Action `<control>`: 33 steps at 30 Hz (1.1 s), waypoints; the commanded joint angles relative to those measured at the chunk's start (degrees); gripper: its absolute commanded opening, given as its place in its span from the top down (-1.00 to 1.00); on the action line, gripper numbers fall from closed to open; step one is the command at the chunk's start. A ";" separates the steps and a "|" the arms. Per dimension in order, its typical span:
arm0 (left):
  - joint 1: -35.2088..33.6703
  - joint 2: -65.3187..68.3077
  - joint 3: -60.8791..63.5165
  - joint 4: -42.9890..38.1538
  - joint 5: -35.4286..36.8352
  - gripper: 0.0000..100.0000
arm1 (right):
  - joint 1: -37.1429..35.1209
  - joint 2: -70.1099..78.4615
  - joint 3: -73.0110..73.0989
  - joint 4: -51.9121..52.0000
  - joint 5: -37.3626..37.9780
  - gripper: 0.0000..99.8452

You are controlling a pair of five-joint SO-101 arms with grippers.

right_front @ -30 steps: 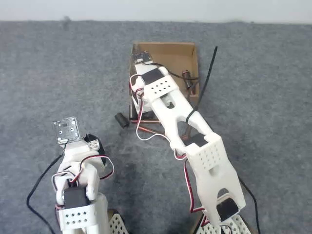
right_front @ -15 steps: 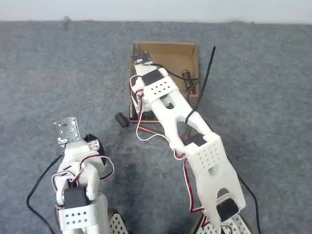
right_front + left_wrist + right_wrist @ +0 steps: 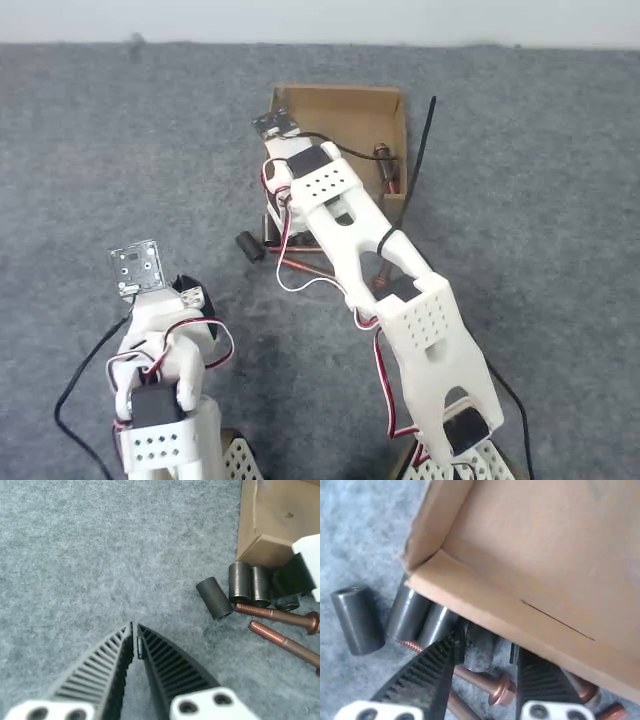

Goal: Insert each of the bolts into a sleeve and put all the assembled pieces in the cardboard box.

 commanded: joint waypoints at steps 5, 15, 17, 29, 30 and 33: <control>0.00 0.09 -0.57 0.53 -0.70 0.98 | -0.66 0.22 -0.62 0.04 1.23 0.95; 0.00 0.09 -0.57 0.44 -0.79 0.98 | 4.00 -7.52 -0.62 11.47 1.14 0.99; 0.00 0.09 -0.57 0.44 -0.79 0.98 | 5.05 -10.15 -0.62 14.20 1.14 0.99; 0.00 0.09 -0.57 0.35 -0.79 0.98 | 15.78 -16.22 1.23 23.52 -1.05 0.99; 0.09 0.09 -0.57 0.35 -0.79 0.98 | 16.31 -16.31 1.85 23.43 -1.93 0.99; 0.09 0.09 -0.57 0.35 -0.79 0.98 | 16.75 -16.04 2.55 23.69 -2.46 0.99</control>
